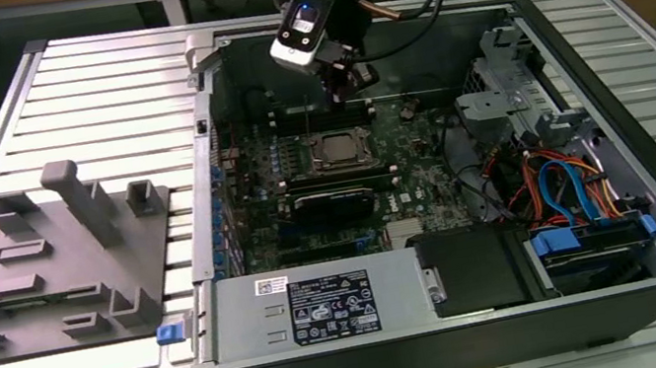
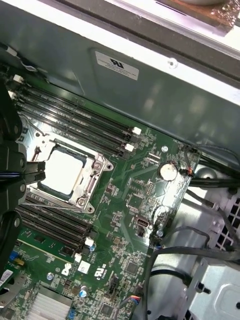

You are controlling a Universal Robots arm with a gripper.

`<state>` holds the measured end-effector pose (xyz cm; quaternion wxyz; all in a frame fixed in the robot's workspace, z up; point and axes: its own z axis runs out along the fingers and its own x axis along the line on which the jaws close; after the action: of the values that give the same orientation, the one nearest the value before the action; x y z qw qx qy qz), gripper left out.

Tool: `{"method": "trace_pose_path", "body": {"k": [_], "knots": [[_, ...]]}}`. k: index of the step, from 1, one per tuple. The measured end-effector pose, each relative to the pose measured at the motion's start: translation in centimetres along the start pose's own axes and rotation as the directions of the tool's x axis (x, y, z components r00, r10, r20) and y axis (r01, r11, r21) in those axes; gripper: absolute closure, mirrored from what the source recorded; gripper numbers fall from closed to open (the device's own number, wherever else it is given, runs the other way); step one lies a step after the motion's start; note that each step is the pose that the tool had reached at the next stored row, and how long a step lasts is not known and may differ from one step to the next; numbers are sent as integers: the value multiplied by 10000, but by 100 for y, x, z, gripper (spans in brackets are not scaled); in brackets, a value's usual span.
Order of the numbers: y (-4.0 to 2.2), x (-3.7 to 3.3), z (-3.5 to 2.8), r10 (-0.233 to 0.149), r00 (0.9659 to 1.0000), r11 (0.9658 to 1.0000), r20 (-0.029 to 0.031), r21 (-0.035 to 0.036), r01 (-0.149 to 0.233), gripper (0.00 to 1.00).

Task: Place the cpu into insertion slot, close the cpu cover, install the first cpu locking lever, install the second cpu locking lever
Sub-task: 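Install the first cpu locking lever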

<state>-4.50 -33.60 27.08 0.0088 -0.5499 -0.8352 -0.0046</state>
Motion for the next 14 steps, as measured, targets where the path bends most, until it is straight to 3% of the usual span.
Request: {"method": "trace_pose_path", "body": {"k": [3, 7, 14], "knots": [[0, 0, 0, -465, 9989, 9989, 1, 9, 465, 90], [0, 0, 0, -996, 9950, 9950, 3, 16, 996, 90], [-12, 5, 0, -1112, 9938, 9938, 26, -23, 1112, 90]]}}
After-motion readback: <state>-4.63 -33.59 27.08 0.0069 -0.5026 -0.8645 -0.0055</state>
